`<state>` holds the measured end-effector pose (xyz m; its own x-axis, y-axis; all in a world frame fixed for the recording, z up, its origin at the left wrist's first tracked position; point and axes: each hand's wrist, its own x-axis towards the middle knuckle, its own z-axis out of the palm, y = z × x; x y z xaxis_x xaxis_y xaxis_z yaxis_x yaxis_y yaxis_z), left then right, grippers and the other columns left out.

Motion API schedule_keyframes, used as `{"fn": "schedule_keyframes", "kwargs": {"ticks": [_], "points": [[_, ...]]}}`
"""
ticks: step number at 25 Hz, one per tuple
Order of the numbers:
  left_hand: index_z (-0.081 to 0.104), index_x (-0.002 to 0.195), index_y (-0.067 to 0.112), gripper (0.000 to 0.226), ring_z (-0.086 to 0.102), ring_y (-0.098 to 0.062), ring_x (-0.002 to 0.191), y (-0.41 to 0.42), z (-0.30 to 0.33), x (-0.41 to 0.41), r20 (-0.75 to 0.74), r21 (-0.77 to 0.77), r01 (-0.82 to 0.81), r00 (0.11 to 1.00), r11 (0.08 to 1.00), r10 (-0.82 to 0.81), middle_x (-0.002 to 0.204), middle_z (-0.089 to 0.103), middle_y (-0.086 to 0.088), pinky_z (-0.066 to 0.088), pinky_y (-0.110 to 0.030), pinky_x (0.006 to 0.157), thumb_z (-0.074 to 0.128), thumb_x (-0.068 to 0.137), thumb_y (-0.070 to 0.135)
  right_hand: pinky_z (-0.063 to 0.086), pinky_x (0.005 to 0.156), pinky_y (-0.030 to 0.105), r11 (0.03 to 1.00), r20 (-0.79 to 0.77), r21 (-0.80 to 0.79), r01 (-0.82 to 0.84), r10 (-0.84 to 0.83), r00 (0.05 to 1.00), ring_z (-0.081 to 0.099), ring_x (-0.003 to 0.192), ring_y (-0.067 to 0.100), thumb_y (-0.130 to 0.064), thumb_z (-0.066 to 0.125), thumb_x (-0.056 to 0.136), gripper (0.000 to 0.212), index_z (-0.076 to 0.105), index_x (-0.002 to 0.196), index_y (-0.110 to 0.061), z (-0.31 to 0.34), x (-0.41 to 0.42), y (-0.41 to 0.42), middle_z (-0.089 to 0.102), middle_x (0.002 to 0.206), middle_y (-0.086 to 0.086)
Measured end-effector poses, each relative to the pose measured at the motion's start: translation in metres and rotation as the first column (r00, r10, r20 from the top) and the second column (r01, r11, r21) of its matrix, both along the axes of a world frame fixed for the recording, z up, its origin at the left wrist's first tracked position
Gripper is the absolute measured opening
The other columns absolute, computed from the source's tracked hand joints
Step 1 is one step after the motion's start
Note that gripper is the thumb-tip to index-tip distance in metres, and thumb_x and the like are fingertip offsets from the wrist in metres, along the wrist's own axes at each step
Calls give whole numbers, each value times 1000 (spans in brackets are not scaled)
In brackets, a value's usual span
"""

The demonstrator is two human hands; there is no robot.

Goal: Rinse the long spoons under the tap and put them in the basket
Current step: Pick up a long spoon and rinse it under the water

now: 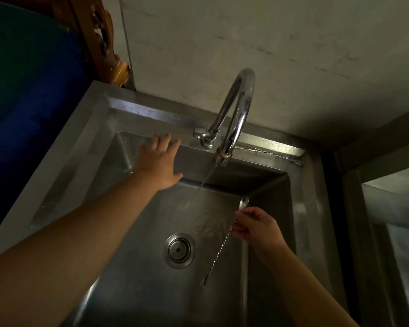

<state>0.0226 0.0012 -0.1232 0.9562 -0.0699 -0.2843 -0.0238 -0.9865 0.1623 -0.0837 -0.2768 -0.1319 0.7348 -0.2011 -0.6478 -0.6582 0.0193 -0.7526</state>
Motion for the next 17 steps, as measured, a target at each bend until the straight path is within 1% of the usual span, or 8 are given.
{"fn": "schedule_keyframes", "kwargs": {"ticks": [2, 5, 6, 10, 12, 14, 16, 17], "points": [[7, 165, 24, 105, 1, -35, 159, 2, -10, -1, 42, -15, 0, 999, 1000, 1, 174, 4, -7, 19, -61, 124, 70, 86, 55, 63, 66, 38, 999, -67, -35, -2, 0, 998, 71, 71, 26, 1, 71, 91, 7, 66, 95, 0, -26, -1, -9, 70, 86, 20], [5, 165, 25, 110, -2, -35, 159, 3, -21, -2, 83, -39, 2, 997, 999, 1, 174, 2, -6, 21, -62, 123, 73, 83, 53, 61, 50, 30, 987, -168, -145, -66, 41, 985, 71, 56, 20, 3, 72, 90, 10, 64, 87, -3, -69, 0, -21, 70, 75, 14], [4, 165, 25, 111, -3, -35, 159, 3, -23, -3, 86, -40, 2, 996, 999, 2, 175, 1, -6, 22, -62, 123, 74, 83, 53, 60, 50, 30, 978, -199, -184, -94, 56, 978, 70, 55, 20, 3, 72, 89, 11, 64, 86, -3, -82, 2, -24, 69, 75, 14], [0, 164, 26, 115, -8, -34, 159, 2, -29, -2, 79, -75, -9, 997, 997, 15, 175, -5, -5, 19, -60, 124, 76, 81, 52, 49, 60, 35, 926, -278, -312, -210, 122, 953, 55, 58, 26, 8, 67, 91, 28, 58, 72, -11, -131, 15, -26, 59, 78, 23], [0, 164, 26, 117, -9, -34, 159, 2, -32, -3, 91, -85, -5, 996, 996, 13, 175, -6, -5, 20, -61, 124, 76, 80, 52, 49, 63, 38, 905, -285, -355, -234, 134, 949, 54, 60, 27, 7, 65, 92, 30, 57, 71, -12, -154, 24, -25, 59, 85, 26], [0, 164, 26, 118, -10, -35, 159, 2, -34, -4, 109, -98, -6, 994, 995, 17, 175, -5, -6, 20, -61, 124, 78, 79, 51, 58, 76, 46, 860, -308, -402, -313, 195, 931, 62, 73, 30, -5, 68, 93, 18, 62, 78, -13, -170, 31, -25, 65, 91, 24], [0, 164, 26, 119, -11, -35, 159, 3, -35, -4, 112, -114, -8, 994, 993, 21, 174, -6, -6, 20, -61, 124, 79, 78, 50, 60, 90, 48, 824, -323, -434, -364, 234, 917, 66, 84, 28, -14, 69, 92, 3, 71, 91, -12, -182, 36, -26, 73, 101, 22], [0, 164, 27, 120, -12, -34, 159, 2, -35, -4, 109, -122, -11, 994, 992, 24, 174, -6, -6, 19, -61, 124, 80, 77, 49, 59, 92, 46, 810, -338, -447, -379, 239, 910, 67, 87, 28, -16, 70, 91, 13, 74, 99, -7, -189, 38, -27, 75, 106, 22]]}}
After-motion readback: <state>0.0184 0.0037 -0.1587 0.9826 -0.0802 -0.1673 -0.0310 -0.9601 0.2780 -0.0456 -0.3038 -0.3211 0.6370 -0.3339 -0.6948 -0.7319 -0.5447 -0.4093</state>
